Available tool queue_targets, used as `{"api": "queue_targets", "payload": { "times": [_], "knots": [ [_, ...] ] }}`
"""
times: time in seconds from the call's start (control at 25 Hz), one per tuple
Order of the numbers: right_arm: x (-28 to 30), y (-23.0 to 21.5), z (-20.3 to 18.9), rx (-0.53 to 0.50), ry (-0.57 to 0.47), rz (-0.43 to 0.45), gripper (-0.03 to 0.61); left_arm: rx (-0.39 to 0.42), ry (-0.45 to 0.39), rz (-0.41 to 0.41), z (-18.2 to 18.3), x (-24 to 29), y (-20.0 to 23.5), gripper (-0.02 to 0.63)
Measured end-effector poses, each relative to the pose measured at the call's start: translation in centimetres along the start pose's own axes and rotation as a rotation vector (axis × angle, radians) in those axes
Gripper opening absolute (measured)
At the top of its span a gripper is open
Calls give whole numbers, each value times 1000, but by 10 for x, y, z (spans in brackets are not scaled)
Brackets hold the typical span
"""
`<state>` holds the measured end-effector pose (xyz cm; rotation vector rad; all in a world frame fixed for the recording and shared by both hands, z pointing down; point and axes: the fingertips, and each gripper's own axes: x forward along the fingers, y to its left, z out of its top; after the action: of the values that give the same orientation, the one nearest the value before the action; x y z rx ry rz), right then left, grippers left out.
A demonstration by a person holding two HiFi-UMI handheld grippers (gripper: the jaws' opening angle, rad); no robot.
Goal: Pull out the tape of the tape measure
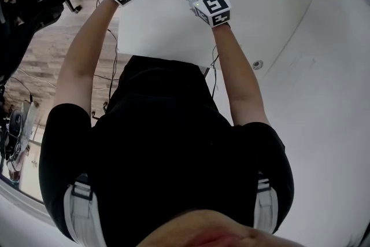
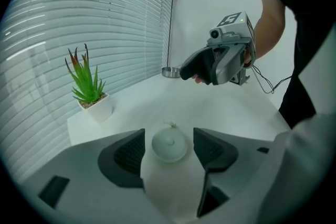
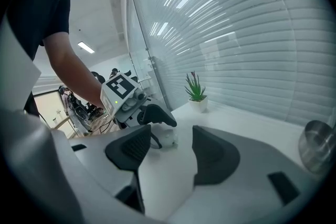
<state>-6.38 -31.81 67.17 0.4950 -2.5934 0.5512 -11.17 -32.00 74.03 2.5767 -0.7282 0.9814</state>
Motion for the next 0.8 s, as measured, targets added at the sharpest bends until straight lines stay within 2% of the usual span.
{"api": "queue_targets", "payload": {
  "times": [0.24, 0.48, 0.8],
  "knots": [
    [-2, -2, -3, 4, 2, -3, 245, 25, 27, -15, -3, 5, -4, 255],
    [-5, 0, -7, -2, 6, -7, 245, 23, 55, -23, -13, 8, -7, 253],
    [-15, -2, -9, 8, -6, -21, 244, 47, 54, -7, -8, 8, -13, 225]
  ]
}}
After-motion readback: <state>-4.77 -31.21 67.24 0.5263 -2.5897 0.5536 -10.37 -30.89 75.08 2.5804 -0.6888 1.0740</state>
